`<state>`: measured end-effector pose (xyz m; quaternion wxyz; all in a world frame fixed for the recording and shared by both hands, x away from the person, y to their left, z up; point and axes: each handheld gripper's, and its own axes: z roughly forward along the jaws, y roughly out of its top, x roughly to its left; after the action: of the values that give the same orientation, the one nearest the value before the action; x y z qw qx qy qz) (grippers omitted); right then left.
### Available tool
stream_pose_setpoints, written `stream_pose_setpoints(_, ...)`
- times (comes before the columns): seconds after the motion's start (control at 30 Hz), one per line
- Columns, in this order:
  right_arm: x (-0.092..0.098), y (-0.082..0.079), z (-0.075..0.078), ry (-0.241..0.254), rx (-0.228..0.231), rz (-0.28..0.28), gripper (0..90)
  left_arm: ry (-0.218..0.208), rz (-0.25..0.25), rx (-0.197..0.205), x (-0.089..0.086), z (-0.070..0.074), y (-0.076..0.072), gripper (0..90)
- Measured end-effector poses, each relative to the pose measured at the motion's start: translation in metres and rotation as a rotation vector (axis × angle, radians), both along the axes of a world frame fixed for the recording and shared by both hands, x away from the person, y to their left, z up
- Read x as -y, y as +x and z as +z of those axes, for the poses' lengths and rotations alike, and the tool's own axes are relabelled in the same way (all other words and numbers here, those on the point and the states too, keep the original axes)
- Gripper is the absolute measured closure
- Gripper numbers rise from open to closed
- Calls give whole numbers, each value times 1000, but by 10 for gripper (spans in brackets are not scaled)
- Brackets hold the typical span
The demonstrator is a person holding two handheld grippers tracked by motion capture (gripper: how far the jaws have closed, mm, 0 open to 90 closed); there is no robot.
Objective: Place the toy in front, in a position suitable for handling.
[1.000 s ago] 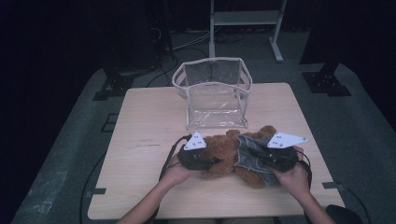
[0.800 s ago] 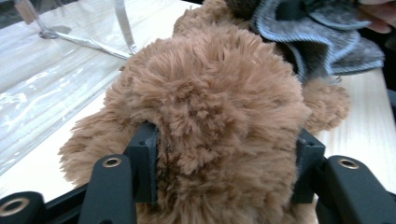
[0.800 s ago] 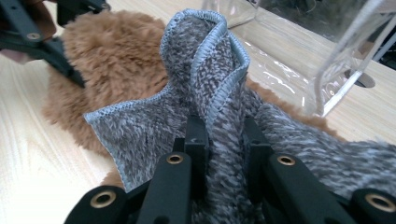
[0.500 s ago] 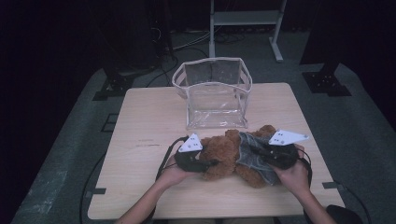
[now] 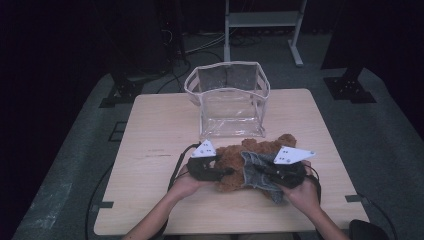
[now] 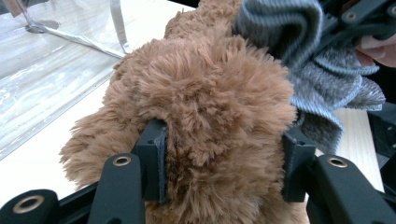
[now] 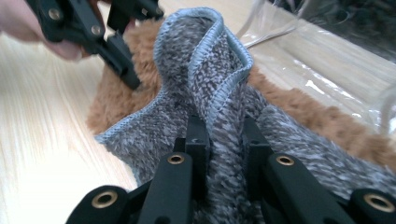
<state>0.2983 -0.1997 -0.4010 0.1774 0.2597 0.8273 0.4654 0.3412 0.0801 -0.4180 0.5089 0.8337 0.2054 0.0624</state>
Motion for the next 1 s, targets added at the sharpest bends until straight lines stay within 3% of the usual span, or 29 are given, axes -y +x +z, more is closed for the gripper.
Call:
stream_pose_setpoints(0.07,-3,-5,3,10,17,25,771,0,2,0,1,1,1,471)
stream_pose_setpoints(0.13,-11,-8,4,47,2,80,771,-1,4,-7,1,2,2,470)
stream_pose_setpoints(0.2,-17,-9,3,48,-4,96,770,0,4,-7,2,4,2,470)
stream_pose_setpoints(0.23,-25,-9,0,14,-2,102,769,8,5,-8,1,4,4,470)
stream_pose_setpoints(0.27,-25,-9,0,14,-2,102,769,8,5,-8,1,4,4,470)
stream_pose_setpoints(0.3,-24,-5,-4,15,-20,88,770,5,11,-17,0,2,3,471)
stream_pose_setpoints(0.4,-11,-1,-4,-7,-10,21,770,2,9,-9,-2,0,2,470)
stream_pose_setpoints(0.53,17,0,14,43,24,-62,767,38,-14,45,-5,0,-3,469)
stream_pose_setpoints(0.6,24,1,20,54,28,-81,763,41,-19,53,-8,0,-5,467)
stream_pose_setpoints(0.67,46,11,34,80,3,-143,756,42,-24,62,-18,-1,-8,465)
stream_pose_setpoints(0.77,59,27,36,97,-56,-172,757,40,-23,68,-27,-1,-10,453)
stream_pose_setpoints(0.9,45,36,19,68,-176,-101,755,35,-11,68,-31,1,-13,278)
stream_pose_setpoints(1.0,31,31,10,37,-183,-69,755,6,-14,66,-33,5,-13,199)
